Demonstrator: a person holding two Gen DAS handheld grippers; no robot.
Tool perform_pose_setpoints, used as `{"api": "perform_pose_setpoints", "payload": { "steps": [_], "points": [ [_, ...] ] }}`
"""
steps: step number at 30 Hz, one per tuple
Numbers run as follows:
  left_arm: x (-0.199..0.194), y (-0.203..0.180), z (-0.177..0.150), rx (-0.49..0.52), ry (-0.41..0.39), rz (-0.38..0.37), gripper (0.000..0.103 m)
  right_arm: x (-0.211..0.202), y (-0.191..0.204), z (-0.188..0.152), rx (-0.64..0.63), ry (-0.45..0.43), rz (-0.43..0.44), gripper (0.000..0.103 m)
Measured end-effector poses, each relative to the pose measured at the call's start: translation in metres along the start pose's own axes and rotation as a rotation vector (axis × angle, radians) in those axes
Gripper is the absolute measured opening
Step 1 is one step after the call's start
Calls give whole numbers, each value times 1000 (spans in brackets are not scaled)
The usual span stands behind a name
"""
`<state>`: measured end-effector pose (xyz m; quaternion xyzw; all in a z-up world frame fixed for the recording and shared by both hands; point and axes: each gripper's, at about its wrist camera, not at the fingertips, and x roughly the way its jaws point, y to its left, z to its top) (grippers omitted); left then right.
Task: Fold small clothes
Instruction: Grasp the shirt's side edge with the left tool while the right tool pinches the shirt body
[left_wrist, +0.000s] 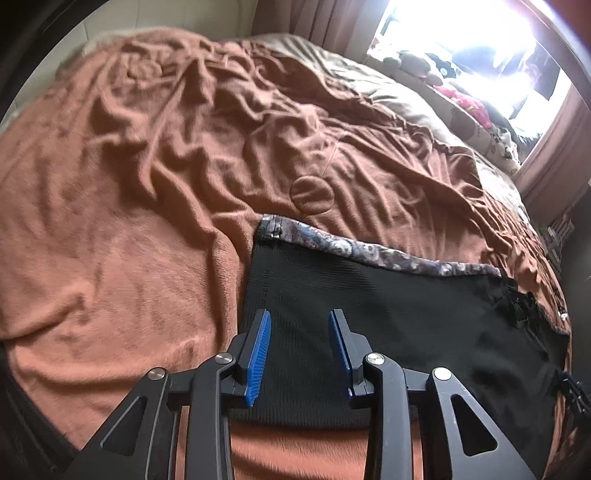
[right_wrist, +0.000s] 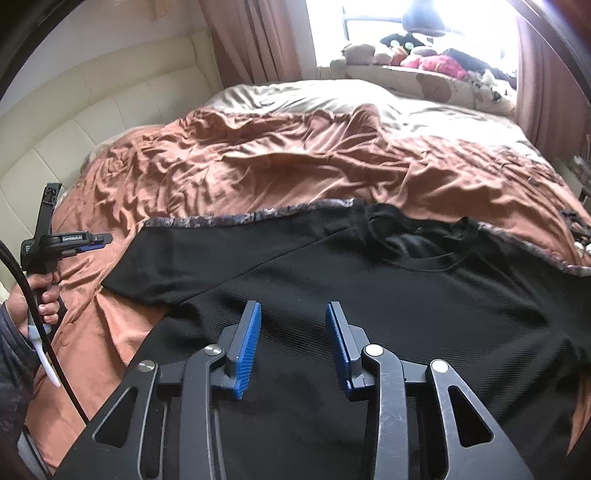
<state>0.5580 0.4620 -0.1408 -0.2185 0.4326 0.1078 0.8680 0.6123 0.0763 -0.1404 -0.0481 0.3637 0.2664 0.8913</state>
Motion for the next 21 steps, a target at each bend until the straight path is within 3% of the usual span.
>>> {"api": "perform_pose_setpoints", "payload": {
  "steps": [8, 13, 21],
  "points": [
    [40, 15, 11, -17, 55, 46, 35, 34, 2, 10, 18, 30, 9, 31],
    [52, 29, 14, -52, 75, 72, 35, 57, 3, 14, 44, 63, 29, 24],
    [62, 41, 7, -97, 95, 15, 35, 81, 11, 21, 58, 88, 70, 8]
  ]
}}
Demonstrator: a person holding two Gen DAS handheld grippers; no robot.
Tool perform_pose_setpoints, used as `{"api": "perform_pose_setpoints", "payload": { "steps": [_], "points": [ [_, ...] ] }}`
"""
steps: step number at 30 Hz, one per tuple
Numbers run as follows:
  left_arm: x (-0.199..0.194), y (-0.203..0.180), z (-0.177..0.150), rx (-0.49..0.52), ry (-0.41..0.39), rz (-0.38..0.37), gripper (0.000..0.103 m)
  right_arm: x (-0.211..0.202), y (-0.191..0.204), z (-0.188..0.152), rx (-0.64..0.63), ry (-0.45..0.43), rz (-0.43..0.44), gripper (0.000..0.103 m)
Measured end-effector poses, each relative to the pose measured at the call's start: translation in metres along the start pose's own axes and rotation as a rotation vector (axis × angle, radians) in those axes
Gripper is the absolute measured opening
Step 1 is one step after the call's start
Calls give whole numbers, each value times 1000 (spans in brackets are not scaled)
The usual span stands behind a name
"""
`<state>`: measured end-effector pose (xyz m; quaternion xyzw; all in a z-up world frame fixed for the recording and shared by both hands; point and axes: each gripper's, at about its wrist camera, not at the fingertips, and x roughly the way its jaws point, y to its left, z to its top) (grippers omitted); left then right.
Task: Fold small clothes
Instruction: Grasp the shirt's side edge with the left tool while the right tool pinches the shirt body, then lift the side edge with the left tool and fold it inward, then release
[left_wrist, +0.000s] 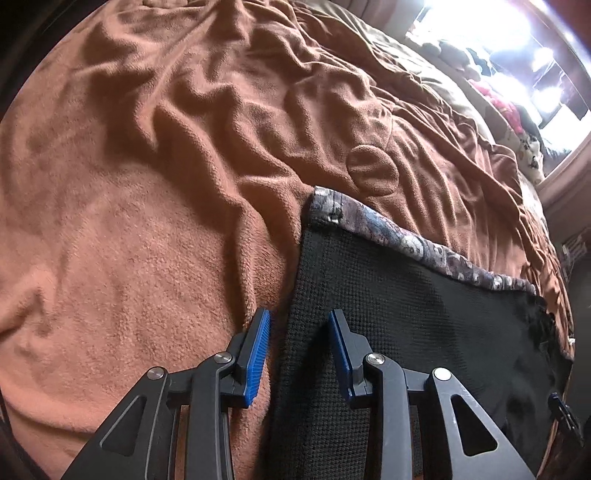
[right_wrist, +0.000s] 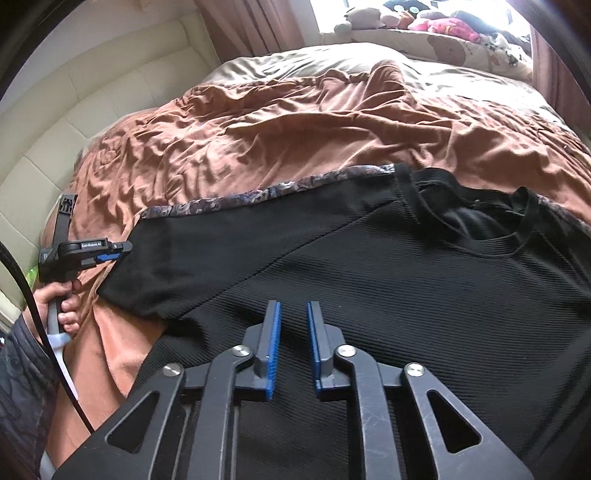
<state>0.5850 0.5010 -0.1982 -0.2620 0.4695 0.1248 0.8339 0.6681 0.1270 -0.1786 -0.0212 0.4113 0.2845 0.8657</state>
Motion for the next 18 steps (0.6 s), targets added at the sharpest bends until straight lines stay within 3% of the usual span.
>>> {"api": "perform_pose_setpoints", "payload": {
  "steps": [2, 3, 4, 18],
  "points": [
    [-1, -1, 2, 8, 5, -8, 29, 6, 2, 2, 2, 6, 13, 6],
    [-1, -2, 3, 9, 9, -22, 10, 10, 3, 3, 7, 13, 21, 4],
    [0, -3, 4, 13, 22, -38, 7, 13, 4, 3, 13, 20, 26, 4],
    [-72, -57, 26, 82, -89, -125, 5, 57, 11, 20, 136, 81, 121, 3]
  ]
}}
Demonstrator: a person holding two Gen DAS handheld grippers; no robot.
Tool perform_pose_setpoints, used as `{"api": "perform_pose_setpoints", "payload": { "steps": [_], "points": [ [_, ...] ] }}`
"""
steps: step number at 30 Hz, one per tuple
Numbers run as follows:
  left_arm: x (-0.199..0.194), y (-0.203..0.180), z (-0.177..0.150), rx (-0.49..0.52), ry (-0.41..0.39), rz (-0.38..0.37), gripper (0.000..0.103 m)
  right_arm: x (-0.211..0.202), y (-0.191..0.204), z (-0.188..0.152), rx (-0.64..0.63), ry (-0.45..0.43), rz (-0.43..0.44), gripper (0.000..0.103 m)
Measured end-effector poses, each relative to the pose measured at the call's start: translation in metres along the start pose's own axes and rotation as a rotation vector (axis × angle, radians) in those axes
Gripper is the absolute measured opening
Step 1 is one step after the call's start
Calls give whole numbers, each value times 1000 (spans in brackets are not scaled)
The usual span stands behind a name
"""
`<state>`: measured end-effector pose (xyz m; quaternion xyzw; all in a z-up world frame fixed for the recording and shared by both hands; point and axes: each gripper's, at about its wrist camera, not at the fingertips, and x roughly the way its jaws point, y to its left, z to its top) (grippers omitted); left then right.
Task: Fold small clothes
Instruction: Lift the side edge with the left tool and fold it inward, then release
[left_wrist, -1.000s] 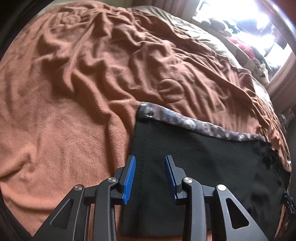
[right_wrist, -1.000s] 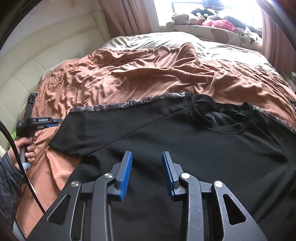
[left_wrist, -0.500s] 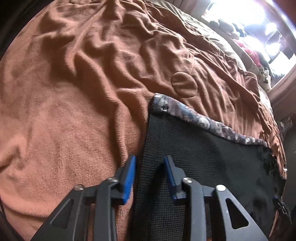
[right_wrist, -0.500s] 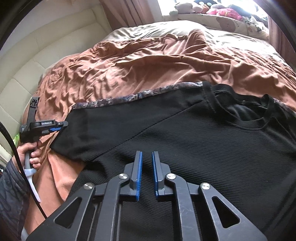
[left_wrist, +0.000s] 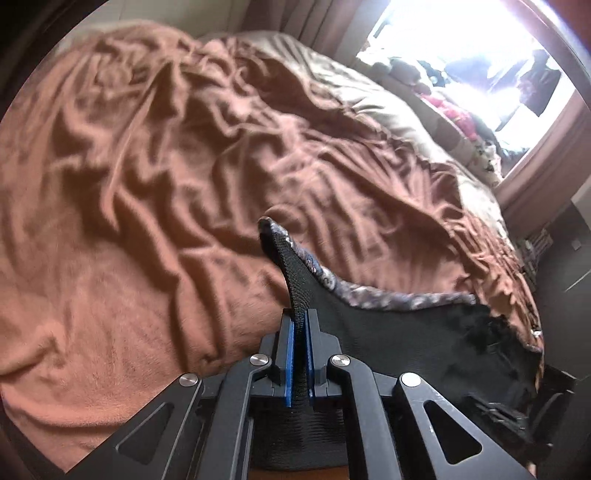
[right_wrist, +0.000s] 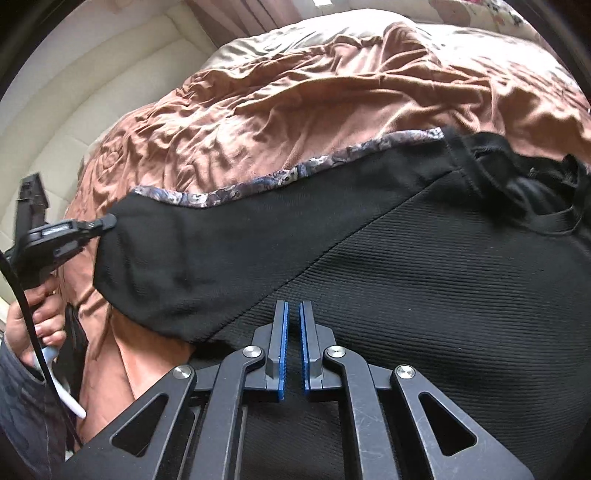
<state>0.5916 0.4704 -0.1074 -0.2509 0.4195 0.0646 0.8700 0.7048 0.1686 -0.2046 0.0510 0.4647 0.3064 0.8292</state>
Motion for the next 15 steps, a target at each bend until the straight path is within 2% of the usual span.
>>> {"api": "perform_pose_setpoints", "payload": {
  "steps": [3, 8, 10, 15],
  "points": [
    [-9, -21, 7, 46, -21, 3, 5, 15, 3, -1, 21, 9, 58, 3],
    [-20, -47, 17, 66, -39, -22, 5, 50, 10, 1, 52, 61, 129, 0],
    [-24, -60, 19, 86, -44, -29, 5, 70, 5, 2, 111, 111, 190, 0],
    [-31, -83, 21, 112, -42, -35, 5, 72, -4, 8, 120, 119, 177, 0]
  ]
}}
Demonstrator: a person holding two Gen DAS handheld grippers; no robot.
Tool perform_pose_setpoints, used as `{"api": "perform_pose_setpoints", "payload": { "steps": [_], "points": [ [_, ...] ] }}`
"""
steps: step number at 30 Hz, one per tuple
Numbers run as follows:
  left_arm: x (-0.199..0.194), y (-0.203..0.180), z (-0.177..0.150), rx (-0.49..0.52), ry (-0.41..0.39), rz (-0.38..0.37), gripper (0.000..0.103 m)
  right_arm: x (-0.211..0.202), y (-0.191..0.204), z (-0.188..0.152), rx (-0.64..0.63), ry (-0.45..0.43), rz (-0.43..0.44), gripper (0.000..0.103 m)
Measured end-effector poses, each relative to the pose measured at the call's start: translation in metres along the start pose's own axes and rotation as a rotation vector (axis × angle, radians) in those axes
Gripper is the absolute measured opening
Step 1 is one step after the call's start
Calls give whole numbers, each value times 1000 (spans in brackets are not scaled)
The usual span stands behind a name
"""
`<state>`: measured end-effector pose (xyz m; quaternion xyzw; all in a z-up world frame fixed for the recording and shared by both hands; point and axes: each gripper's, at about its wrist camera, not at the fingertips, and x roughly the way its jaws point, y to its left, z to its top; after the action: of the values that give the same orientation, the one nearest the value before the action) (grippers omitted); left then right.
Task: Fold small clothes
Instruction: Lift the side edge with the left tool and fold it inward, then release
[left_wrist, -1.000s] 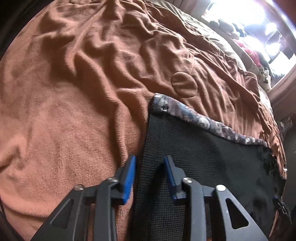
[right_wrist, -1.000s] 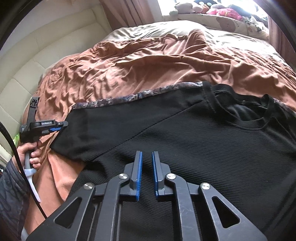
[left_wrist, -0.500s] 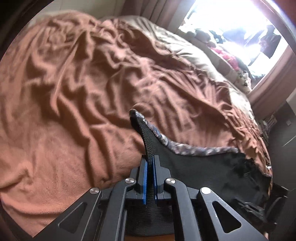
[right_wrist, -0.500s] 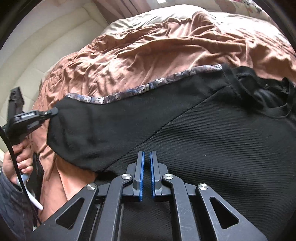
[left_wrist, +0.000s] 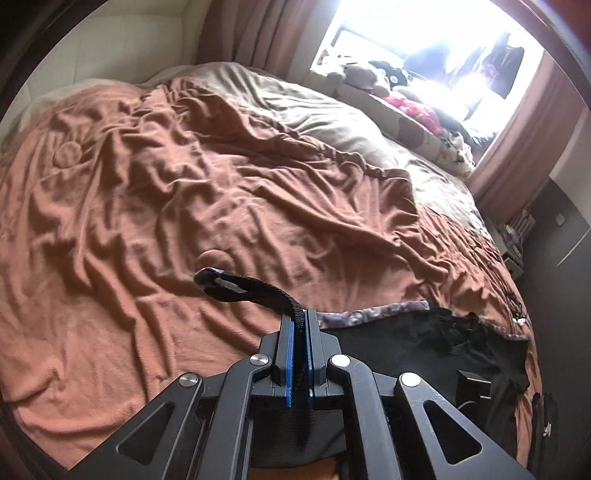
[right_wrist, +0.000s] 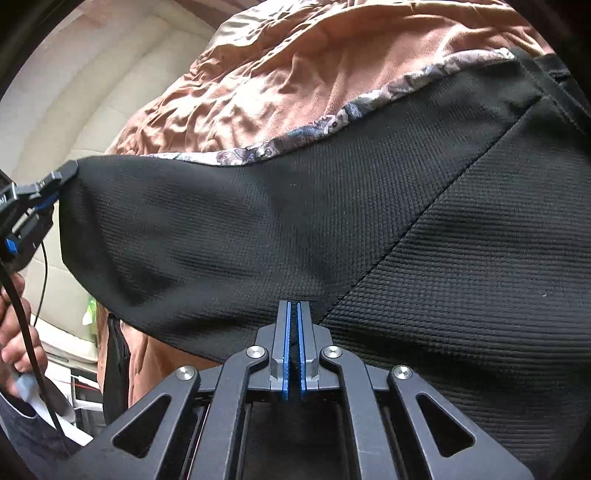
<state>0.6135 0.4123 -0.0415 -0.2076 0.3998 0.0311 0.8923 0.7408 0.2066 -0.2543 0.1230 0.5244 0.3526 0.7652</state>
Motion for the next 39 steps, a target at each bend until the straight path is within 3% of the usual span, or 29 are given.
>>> {"api": "perform_pose_setpoints", "payload": {
  "steps": [16, 18, 20, 21, 22, 32, 35, 37, 39],
  "points": [
    [-18, -121, 10, 111, 8, -54, 5, -120, -25, -10, 51, -80, -62, 2],
    [-15, -137, 8, 125, 16, -63, 5, -140, -30, -14, 56, -87, -64, 11],
    [-11, -151, 4, 139, 27, -70, 5, -156, -33, -18, 51, -100, -71, 31],
    [-8, -160, 1, 147, 33, -77, 5, -165, -36, -21, 50, -116, -69, 46],
    [-6, -167, -1, 154, 40, -84, 5, -172, -38, -24, 49, -131, -68, 53],
    [36, -217, -35, 193, 135, -108, 5, -220, -81, -53, 82, -160, -112, 54],
    [50, -235, -47, 221, 161, -147, 6, -227, -91, -58, 94, -156, -116, 54],
    [57, -243, -52, 239, 190, -141, 19, -229, -95, -59, 101, -151, -109, 54],
    [58, -244, -53, 240, 192, -143, 49, -231, -102, -58, 106, -145, -111, 54]
  ]
}}
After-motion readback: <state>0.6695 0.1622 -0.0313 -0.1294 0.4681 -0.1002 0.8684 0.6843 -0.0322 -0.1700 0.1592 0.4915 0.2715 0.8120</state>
